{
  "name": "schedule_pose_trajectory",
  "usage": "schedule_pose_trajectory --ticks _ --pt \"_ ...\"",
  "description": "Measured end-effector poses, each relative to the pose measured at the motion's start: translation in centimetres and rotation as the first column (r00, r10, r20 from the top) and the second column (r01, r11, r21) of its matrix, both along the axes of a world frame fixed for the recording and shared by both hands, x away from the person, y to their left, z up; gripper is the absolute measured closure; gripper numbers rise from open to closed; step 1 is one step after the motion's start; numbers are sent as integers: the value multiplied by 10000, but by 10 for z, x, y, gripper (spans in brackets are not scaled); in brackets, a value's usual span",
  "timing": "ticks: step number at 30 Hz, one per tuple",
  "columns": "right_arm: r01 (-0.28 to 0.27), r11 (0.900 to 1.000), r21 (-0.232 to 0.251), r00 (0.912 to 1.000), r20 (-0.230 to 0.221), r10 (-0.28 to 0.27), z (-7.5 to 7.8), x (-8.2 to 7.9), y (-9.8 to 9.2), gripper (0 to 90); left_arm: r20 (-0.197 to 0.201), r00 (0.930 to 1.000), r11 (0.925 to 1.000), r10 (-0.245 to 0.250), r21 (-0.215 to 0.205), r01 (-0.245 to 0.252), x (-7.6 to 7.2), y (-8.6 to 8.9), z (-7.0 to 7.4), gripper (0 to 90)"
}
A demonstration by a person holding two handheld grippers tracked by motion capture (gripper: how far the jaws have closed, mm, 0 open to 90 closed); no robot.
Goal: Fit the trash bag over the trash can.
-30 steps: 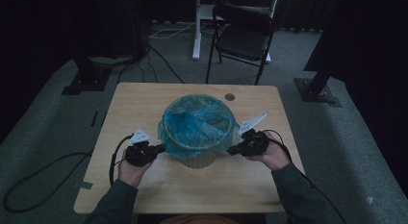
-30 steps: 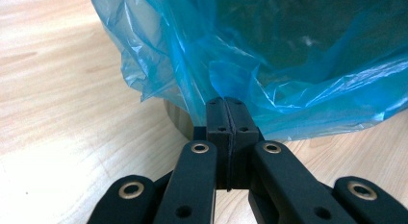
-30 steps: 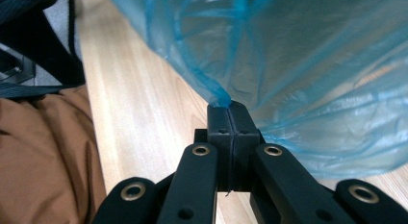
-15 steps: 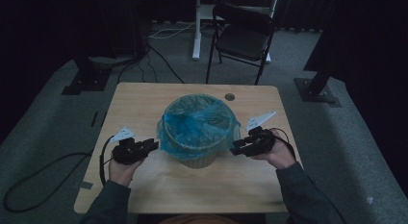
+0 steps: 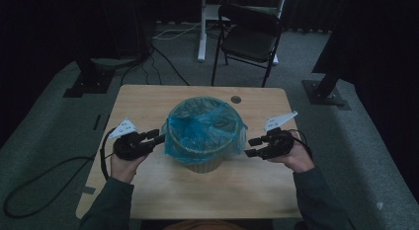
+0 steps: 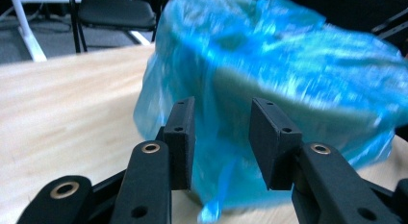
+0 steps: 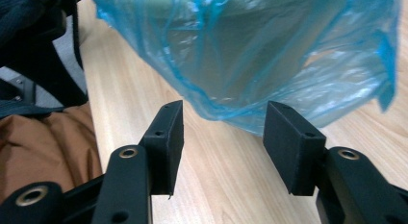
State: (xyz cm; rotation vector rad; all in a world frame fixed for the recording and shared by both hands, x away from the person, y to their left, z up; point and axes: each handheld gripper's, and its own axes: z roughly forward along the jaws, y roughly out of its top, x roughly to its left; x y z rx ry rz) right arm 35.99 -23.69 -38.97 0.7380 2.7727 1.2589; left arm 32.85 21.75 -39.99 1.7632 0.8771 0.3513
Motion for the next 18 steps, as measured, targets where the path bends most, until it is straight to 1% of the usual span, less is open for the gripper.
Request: schedule_pose_trajectory --ticks 2,4,6,7,8,10,18 --pt "35 10000 20 10000 31 -35 0 1 0 479 142 9999 10000 -60 -33 61 2 -2 7 621" --pt "137 9999 26 9999 65 -137 0 2 0 479 161 9996 9996 -227 -135 230 5 -5 14 621" --pt "184 9998 39 9998 73 -184 0 4 1 479 242 9991 9994 -335 -63 337 8 -8 21 623" --pt "184 9998 39 9998 73 -184 0 4 1 479 242 9991 9994 -335 -63 337 8 -8 21 623" --pt "240 9997 37 9997 74 -241 0 4 1 479 366 9984 9990 -435 -12 436 10 -12 27 623" --pt "337 9994 80 9994 76 -338 1 7 3 478 436 9975 9985 -553 13 553 13 -16 32 623" --pt "281 9994 190 9995 152 -284 4 9 6 478 688 9937 9959 -882 267 865 31 -34 50 627"
